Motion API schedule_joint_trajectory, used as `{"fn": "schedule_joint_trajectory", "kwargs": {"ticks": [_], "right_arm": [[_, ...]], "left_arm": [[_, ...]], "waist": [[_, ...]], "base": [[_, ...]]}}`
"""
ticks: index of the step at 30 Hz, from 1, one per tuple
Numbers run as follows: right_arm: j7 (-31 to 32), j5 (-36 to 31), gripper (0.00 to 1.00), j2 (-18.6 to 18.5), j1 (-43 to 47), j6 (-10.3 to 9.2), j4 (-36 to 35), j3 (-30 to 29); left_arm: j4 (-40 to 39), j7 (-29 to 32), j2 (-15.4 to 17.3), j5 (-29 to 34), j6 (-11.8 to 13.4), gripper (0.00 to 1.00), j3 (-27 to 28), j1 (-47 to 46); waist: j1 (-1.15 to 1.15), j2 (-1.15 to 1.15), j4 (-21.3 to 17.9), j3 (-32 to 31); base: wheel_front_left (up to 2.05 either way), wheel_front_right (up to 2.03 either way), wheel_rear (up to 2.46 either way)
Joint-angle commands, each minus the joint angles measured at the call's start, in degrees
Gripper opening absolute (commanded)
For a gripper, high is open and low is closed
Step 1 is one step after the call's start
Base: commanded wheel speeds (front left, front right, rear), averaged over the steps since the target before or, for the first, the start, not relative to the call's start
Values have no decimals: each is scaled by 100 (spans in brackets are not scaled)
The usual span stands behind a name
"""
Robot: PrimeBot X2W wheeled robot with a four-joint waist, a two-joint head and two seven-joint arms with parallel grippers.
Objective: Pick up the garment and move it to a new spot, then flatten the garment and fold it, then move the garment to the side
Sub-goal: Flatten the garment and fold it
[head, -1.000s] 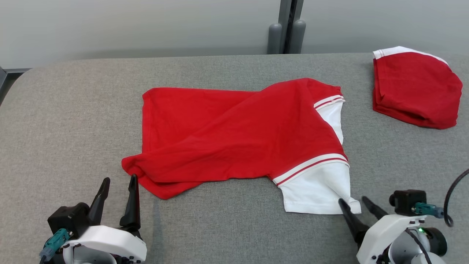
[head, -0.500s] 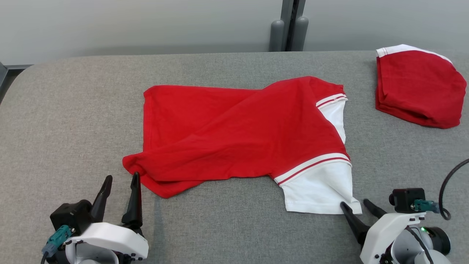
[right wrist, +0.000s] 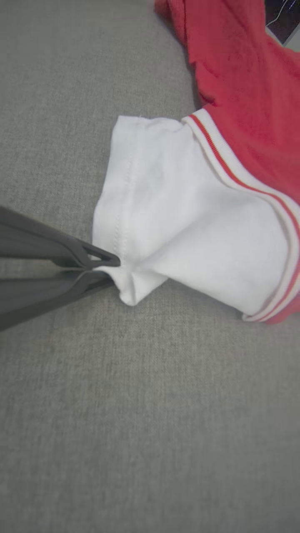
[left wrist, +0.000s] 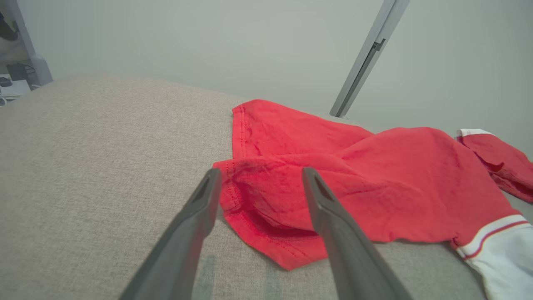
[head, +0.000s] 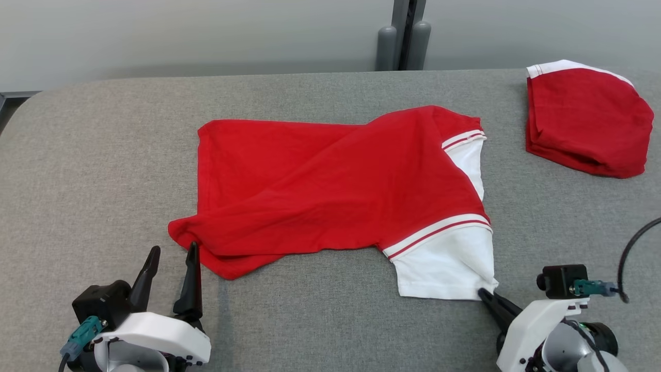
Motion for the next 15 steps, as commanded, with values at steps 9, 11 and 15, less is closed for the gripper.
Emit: {"fn": "schedule_joint_trajectory", "kwargs": {"ticks": [9, 11, 15], "right_arm": [[95, 1953, 0, -495, 5, 1, -1259, -111], [86, 2228, 0, -626, 79, 1, -1438, -237], [178, 2718, 0, -776, 283, 1, -1686, -460]], "left_arm": [[7, -26, 46, -43, 22, 100, 32, -86], [9, -20, 49, -46, 22, 100, 22, -97], [44, 7, 40, -73, 11, 100, 2, -89]], "waist": [[0, 0, -158, 40], [0, 0, -165, 48], [0, 0, -145, 46]], "base": [[0, 0, 0], [0, 0, 0], [0, 0, 0]]}}
